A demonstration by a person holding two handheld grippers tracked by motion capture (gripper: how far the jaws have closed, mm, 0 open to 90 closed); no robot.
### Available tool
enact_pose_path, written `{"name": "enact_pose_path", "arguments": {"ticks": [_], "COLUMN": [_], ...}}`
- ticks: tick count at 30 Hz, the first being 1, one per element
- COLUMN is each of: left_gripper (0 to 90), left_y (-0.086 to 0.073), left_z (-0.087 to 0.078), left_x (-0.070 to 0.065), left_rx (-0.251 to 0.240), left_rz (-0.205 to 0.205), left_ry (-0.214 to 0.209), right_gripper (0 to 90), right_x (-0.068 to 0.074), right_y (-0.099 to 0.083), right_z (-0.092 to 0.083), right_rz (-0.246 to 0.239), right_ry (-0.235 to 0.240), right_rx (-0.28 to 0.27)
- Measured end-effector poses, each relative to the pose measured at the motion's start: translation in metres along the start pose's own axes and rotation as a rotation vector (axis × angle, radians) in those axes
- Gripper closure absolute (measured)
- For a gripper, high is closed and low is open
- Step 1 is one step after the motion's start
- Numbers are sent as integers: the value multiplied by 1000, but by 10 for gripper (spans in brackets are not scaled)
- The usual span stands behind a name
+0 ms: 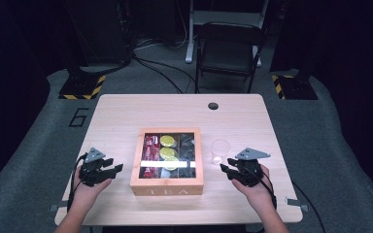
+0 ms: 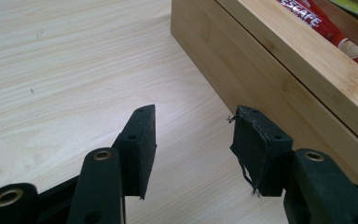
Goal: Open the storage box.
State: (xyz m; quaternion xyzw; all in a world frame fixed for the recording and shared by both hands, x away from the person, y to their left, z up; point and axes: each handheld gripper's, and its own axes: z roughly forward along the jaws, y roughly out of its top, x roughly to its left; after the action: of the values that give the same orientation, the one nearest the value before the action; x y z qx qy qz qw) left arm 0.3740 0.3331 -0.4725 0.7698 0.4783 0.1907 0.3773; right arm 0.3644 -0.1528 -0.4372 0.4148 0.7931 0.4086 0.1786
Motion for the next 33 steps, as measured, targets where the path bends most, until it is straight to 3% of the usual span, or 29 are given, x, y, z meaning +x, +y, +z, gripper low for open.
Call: {"name": "enact_pose_path", "arguments": {"ticks": [5,7,15,17,22,28,33], "left_gripper": [490,488,487,487,484,472,472], "left_y": [0,0,0,0,0,0,0], "left_z": [-1,-1,-2,-2,-3,-2,-3], "left_x": [0,0,0,0,-1,-1,0], "left_rx": [-3,-11,-12,-10,-12,-20,-13], "left_rz": [1,1,11,15,16,18,22], "left_ry": [-7,-6,1,-1,-1,1,-3], "right_gripper": [620,624,635,634,634,657,692], "right_x": [7,11,17,20,27,37,40], "right_y": [-2,-4,-8,-9,-7,-9,-11], "right_z": [-7,-10,-8,-6,-5,-1,3], "right_rz": [-5,-34,-48,-78,-89,-165,-171], "right_ry": [14,27,74,90,123,207,231], "right_rx": [-44,-60,-51,-47,-64,-46,-29]}}
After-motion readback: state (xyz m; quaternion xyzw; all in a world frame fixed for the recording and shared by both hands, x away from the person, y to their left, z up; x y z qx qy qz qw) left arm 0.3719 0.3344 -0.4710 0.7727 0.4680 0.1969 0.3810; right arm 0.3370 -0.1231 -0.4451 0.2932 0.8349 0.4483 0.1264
